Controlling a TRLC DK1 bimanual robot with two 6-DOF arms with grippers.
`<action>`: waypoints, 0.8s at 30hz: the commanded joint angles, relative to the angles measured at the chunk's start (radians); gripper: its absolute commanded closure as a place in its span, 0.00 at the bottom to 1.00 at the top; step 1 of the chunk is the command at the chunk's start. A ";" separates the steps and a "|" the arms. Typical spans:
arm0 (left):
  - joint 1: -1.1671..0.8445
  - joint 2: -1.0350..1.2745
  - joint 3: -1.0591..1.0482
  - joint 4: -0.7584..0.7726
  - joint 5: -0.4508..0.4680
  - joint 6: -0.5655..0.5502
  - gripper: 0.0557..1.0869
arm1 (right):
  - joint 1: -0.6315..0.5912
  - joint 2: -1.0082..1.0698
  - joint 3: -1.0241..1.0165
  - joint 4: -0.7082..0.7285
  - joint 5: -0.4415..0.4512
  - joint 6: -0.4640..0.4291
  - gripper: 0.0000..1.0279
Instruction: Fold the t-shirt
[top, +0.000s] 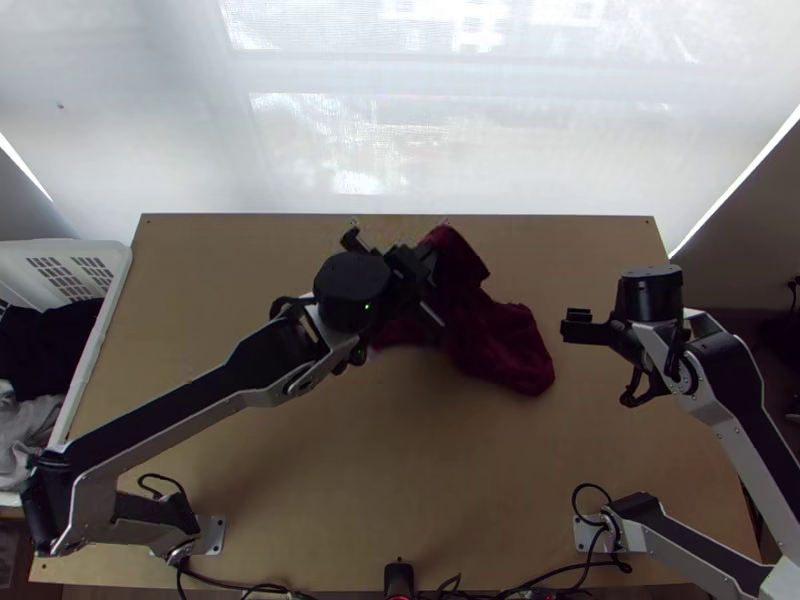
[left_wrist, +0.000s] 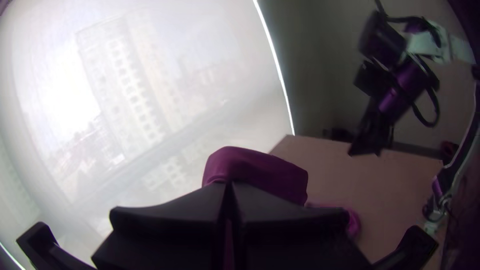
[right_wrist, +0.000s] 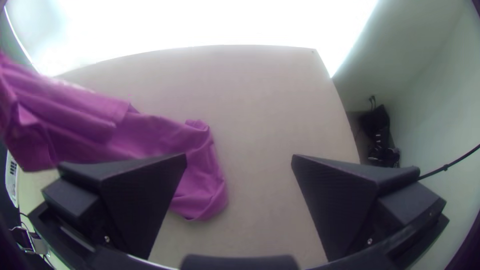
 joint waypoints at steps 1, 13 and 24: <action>-0.065 -0.265 -0.305 -0.171 0.054 -0.001 0.97 | 0.021 0.041 -0.015 0.032 -0.002 -0.004 0.05; 0.023 -0.448 -0.368 -0.803 0.344 -0.133 0.97 | 0.054 0.166 0.048 0.106 -0.006 0.022 0.05; 0.397 -0.511 -0.675 -0.947 0.412 0.104 0.97 | 0.086 0.194 0.065 0.107 -0.006 0.018 0.05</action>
